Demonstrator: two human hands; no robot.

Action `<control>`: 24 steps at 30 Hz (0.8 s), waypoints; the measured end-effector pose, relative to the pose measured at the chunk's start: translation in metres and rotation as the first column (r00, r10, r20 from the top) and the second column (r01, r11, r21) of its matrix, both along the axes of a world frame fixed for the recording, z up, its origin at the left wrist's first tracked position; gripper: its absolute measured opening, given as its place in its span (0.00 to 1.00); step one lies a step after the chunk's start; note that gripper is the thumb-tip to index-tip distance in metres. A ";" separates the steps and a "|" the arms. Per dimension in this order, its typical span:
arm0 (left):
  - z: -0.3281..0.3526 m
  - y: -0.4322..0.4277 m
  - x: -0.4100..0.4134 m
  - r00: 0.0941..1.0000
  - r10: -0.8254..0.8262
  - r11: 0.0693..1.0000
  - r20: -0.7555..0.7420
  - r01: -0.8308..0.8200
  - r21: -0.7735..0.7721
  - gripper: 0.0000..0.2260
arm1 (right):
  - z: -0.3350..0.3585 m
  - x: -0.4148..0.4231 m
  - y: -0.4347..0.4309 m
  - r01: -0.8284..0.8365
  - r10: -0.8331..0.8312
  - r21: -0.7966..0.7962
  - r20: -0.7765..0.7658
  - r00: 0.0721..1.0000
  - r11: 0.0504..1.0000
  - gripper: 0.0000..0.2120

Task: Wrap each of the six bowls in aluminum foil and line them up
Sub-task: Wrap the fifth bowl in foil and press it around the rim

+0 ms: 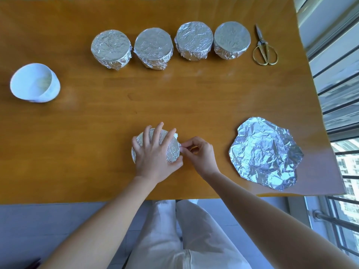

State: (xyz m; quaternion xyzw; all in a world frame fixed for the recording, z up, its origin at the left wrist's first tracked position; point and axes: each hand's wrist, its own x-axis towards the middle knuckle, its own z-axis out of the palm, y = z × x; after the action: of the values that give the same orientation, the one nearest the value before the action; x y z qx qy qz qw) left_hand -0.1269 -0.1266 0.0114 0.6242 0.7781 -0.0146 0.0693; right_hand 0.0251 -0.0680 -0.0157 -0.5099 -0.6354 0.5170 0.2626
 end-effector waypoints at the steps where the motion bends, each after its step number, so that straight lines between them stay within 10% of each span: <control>1: 0.000 0.000 0.000 1.000 -0.002 1.000 -0.001 0.002 -0.001 0.34 | -0.001 0.000 -0.002 0.007 -0.007 0.018 -0.001 1.000 1.000 0.05; 7: 0.001 0.000 0.000 1.000 -0.006 1.000 -0.012 0.006 -0.011 0.34 | -0.008 0.000 -0.018 -0.043 0.023 0.254 0.084 0.996 0.966 0.06; 14: 0.000 0.001 -0.002 1.000 -0.026 0.999 0.004 0.026 -0.019 0.33 | -0.003 0.006 -0.012 0.034 -0.134 -0.387 -0.235 0.963 0.921 0.07; 24: 0.003 0.002 -0.002 0.999 -0.043 0.999 0.002 0.043 -0.012 0.32 | 0.001 0.005 -0.020 0.037 -0.221 -0.520 -0.297 0.929 0.853 0.08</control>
State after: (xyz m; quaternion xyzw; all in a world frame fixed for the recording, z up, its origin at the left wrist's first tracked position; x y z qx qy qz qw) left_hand -0.1291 -0.1250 0.0144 0.6403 0.7643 -0.0204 0.0736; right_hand 0.0301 -0.0884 -0.0143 -0.5038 -0.3852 0.7275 0.2616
